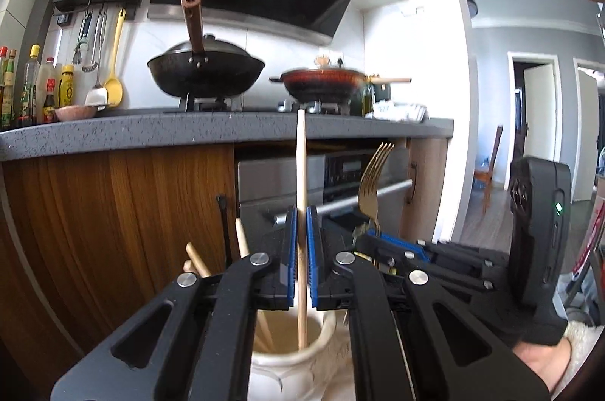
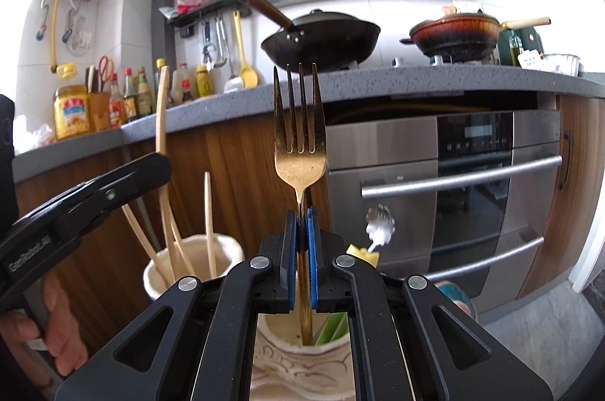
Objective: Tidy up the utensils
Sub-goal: 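Lift the chopstick and gold fork and lower them into the ceramic holder, then open both tools and withdraw from the ceramic holder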
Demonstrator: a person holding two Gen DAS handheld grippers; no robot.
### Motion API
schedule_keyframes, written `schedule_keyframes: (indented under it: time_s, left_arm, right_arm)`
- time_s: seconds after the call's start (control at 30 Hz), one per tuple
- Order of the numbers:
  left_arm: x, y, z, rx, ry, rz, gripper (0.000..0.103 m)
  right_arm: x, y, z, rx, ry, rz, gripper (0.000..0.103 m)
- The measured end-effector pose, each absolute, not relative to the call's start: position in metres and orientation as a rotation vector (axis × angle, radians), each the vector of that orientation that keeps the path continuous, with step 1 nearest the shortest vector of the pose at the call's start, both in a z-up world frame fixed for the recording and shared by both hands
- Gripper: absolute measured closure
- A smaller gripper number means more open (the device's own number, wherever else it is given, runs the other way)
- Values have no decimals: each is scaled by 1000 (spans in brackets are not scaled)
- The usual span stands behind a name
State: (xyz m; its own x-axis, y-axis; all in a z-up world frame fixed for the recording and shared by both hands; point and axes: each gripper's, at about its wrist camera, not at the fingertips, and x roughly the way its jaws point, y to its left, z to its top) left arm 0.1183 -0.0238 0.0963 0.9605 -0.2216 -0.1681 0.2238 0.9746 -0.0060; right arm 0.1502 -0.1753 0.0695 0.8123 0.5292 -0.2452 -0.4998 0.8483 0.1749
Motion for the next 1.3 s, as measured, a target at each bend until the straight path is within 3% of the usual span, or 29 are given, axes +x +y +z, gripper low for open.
schedule_keyframes:
  time_s: [0.6,0.87,0.97,1.3]
  left_arm:
    - [122,-15,68,7,343,-219,95]
    - [121,-13,68,-3,332,-218,68]
    - [120,-12,69,-2,323,-212,64]
    - [108,-7,72,-22,309,-213,57]
  right_arm:
    - [153,-168,53,85,367,557,96]
    - [154,-171,53,92,369,550,96]
    - [153,-174,55,100,358,546,86]
    - [151,-179,58,108,349,520,83]
